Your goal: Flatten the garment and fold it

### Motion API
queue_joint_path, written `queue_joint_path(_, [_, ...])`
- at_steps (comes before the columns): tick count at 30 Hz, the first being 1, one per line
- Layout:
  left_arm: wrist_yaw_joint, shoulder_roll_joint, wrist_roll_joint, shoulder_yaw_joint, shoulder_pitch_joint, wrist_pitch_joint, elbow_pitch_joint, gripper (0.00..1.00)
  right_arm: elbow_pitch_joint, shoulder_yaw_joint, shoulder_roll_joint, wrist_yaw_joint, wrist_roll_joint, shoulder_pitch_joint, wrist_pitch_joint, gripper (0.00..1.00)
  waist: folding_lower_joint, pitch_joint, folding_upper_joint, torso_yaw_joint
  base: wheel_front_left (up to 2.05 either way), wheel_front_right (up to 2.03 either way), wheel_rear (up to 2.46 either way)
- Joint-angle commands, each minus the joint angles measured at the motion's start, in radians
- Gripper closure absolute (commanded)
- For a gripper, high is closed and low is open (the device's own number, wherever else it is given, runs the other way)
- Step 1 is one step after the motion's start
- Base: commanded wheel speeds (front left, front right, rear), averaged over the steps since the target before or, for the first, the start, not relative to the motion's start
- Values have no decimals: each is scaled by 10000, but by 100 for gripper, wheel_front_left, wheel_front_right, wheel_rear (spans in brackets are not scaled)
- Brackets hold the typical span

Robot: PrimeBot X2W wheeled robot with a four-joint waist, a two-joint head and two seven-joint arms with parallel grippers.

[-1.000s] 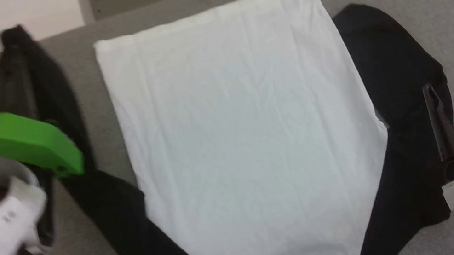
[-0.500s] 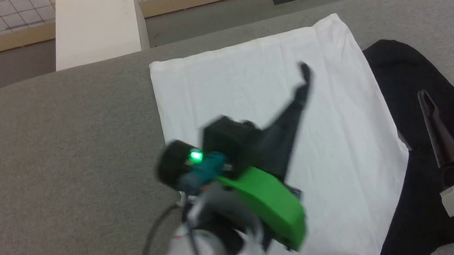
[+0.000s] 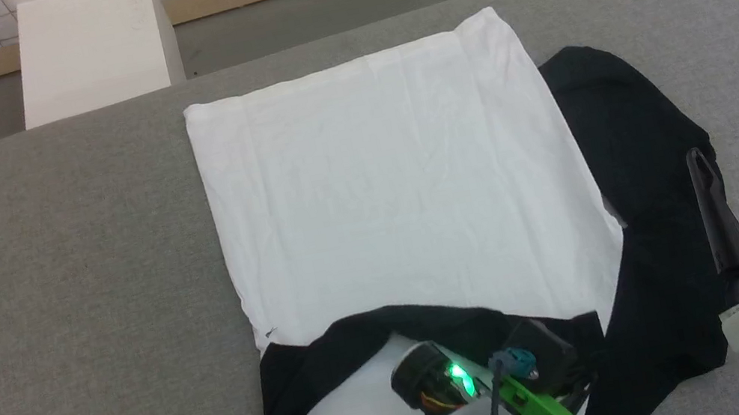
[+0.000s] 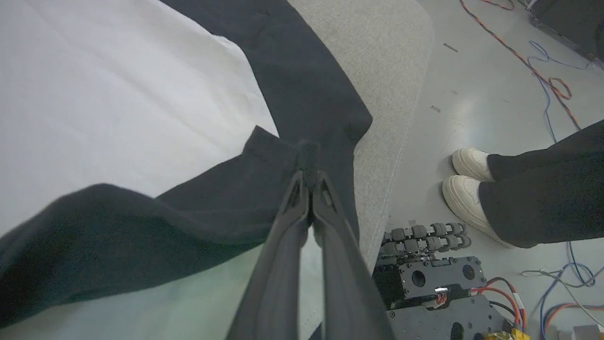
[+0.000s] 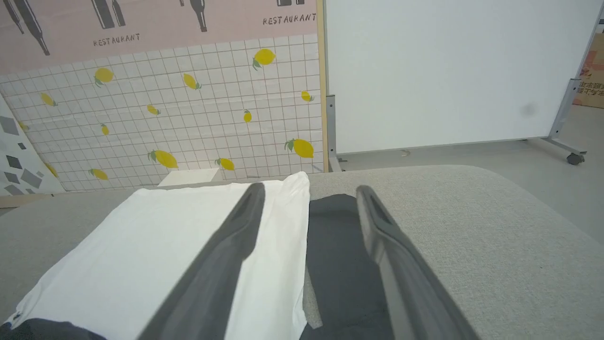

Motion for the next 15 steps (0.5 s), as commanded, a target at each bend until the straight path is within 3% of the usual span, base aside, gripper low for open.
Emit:
queue_joint_path(1, [-73, -33, -53, -75, 98, -5, 198, 100, 22, -5, 45, -15, 32, 73, -75, 0, 1, 91, -1, -80, 0, 0, 0])
queue_joint_path(5, [-172, -105, -320, -362, 67, -99, 959, 100, 65, 15, 52, -15, 43, 19, -90, 0, 1, 152, -1, -78, 0, 0, 0])
queue_joint_path(6, [-177, -118, -345, -412, 34, -125, 1098, 58, 78, 30, 51, -15, 46, 8, -83, 0, 1, 156, -1, -65, 0, 0, 0])
queue_joint_path(7, [-177, -132, -381, -446, -14, -202, 1227, 0, 95, 59, 49, -15, 55, -8, -69, 0, 1, 160, -1, -53, 0, 0, 0])
queue_joint_path(10, [-176, -158, -902, -266, -31, -395, 1205, 0, 128, 101, 38, -15, 74, -34, -40, 0, 1, 136, -1, -2, 0, 0, 0])
queue_joint_path(15, [173, -171, -1789, 588, -103, -1136, 34, 0, 109, -31, -2, -15, 59, 51, -3, 0, 1, 38, -1, 213, 0, 0, 0])
